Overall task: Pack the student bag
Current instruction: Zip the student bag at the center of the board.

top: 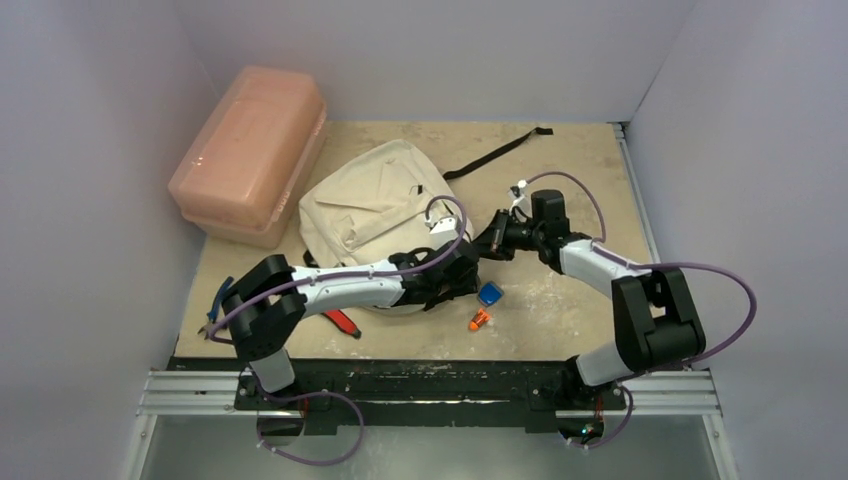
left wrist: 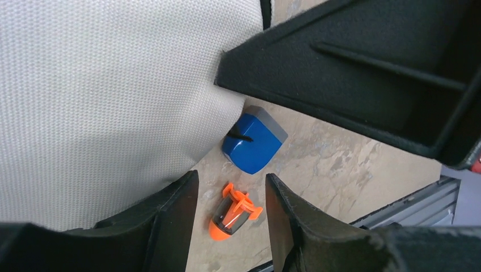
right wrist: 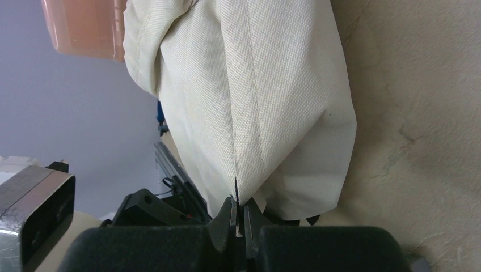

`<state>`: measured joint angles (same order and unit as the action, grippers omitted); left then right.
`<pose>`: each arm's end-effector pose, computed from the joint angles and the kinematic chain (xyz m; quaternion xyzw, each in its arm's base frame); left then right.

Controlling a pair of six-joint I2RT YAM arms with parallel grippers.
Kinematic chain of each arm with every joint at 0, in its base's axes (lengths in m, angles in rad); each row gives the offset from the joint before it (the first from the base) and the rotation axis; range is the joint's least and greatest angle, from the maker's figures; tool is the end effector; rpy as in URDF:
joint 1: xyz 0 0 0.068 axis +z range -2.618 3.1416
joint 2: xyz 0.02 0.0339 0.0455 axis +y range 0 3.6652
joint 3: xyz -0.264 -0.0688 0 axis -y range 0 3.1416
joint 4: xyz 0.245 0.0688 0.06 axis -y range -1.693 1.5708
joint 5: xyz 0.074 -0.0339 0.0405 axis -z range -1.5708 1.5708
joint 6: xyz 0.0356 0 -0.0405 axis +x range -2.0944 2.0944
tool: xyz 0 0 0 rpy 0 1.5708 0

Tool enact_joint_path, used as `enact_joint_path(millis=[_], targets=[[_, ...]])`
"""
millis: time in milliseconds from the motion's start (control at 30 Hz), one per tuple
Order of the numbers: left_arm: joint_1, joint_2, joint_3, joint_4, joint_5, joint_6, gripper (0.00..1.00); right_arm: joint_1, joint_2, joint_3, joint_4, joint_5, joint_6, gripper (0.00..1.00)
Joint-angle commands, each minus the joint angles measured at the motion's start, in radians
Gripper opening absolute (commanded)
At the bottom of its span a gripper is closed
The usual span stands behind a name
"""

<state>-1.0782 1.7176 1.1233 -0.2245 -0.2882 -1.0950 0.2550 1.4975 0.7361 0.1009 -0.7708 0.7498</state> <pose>0.1835 -0.3204 0.2082 -0.0605 0.9200 -0.2594 0.2874 0.2821 0.0992 0.1901 0.0436 0.8474 0.4921 0.1944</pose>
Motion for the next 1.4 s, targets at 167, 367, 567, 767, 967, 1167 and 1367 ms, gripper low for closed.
enact_joint_path(millis=[167,367,567,767,967,1167,1367], targets=[[-0.043,0.035,0.082,0.042,-0.203,-0.152,0.52,0.008,-0.18,-0.046,-0.031,0.116,0.264,0.0],[-0.065,0.057,0.115,0.018,-0.311,-0.199,0.45,0.015,-0.231,-0.041,-0.085,0.215,0.296,0.0],[-0.071,0.086,0.141,0.007,-0.338,-0.251,0.41,0.034,-0.229,-0.035,-0.093,0.232,0.303,0.0],[-0.071,0.104,0.161,0.012,-0.37,-0.25,0.41,0.044,-0.24,-0.033,-0.098,0.245,0.303,0.0],[-0.071,0.103,0.16,0.013,-0.424,-0.262,0.43,0.051,-0.251,-0.039,-0.098,0.265,0.302,0.0],[-0.07,0.106,0.163,0.024,-0.441,-0.27,0.4,0.056,-0.253,-0.032,-0.12,0.271,0.298,0.0],[-0.07,0.099,0.128,0.105,-0.444,-0.209,0.13,0.057,-0.268,-0.038,-0.134,0.295,0.285,0.0]])
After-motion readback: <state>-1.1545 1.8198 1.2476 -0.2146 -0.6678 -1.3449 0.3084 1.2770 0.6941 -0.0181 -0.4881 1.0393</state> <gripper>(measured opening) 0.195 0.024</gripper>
